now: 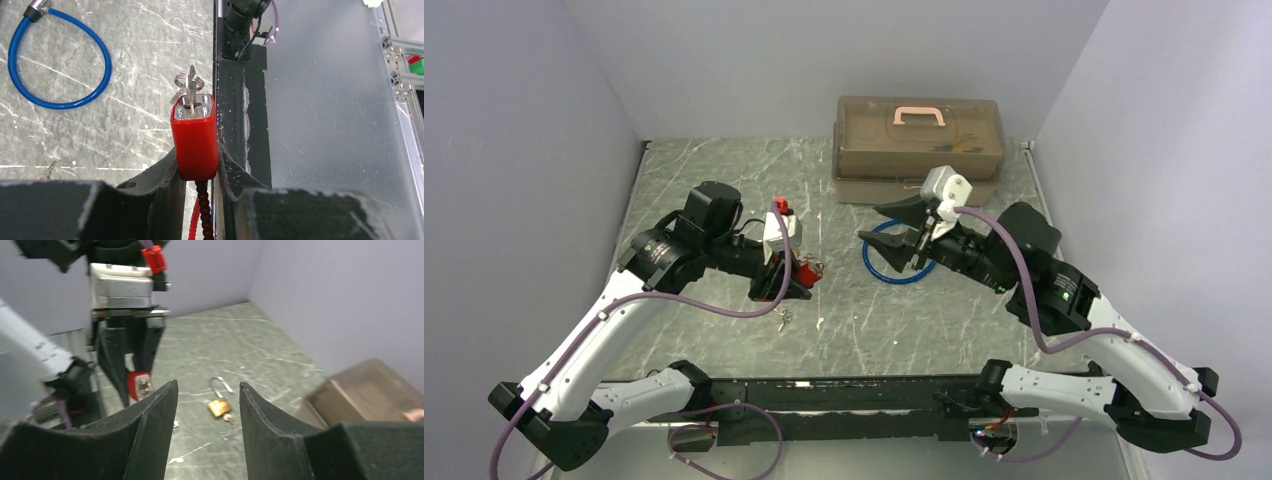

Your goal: Unlock with the key

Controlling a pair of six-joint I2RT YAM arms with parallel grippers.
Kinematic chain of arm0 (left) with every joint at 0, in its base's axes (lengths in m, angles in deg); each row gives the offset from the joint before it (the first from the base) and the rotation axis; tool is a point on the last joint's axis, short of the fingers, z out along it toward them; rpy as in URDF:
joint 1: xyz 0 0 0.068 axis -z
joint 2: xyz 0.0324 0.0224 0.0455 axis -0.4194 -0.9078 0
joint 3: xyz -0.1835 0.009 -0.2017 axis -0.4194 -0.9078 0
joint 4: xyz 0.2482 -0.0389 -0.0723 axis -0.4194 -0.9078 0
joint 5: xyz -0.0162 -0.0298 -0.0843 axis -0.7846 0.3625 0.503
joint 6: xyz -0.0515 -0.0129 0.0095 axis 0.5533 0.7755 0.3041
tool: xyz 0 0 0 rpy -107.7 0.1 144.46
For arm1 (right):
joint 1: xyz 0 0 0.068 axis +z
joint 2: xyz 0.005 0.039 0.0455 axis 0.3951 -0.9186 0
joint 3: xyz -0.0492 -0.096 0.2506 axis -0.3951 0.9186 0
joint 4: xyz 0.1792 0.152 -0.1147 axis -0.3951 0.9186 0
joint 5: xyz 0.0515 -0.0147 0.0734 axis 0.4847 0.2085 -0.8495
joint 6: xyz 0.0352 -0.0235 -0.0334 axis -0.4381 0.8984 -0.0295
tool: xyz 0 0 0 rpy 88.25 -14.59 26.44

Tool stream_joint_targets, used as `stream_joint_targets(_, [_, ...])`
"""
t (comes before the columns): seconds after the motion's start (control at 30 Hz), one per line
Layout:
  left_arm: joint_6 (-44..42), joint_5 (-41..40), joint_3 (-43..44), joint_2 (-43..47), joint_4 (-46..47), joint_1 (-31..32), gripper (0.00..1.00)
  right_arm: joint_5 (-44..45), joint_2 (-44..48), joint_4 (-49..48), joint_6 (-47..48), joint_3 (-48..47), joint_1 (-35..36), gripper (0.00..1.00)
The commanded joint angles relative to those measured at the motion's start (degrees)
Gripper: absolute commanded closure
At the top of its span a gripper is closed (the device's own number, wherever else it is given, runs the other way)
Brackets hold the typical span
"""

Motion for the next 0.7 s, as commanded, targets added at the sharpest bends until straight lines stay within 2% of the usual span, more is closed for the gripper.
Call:
stream_joint_targets(0.0, [-5.1,3.9,3.1,1.3,-1.6,0.3,1.00,-28.0,-5.0,2.7,-6.3,-2.9,-5.8,0.50])
stream_joint_targets(0.13, [-8.1,2.5,3.9,1.5,-3.6,0.6,1.00,-40.4,-8.0,3.7,-7.9,-5.6,-11.1,0.45])
stream_joint_targets(0.23, [-9.1,0.8,4.1,1.6,-4.3,0.5,1.00,-45.6,-9.5,3.3,-10.0,-6.0,-13.2,0.40])
stream_joint_targets(0.47, [-10.2,-1.2,3.7,1.1,-5.0,0.7,1.00,-49.3,-10.9,0.2,-11.9,-4.5,-13.9,0.41])
stream_joint_targets(0.67, [-10.3,-1.0,4.1,0.4,-5.0,0.9,1.00,-49.3,-12.9,-1.5,-13.6,-3.0,-13.8,0.46])
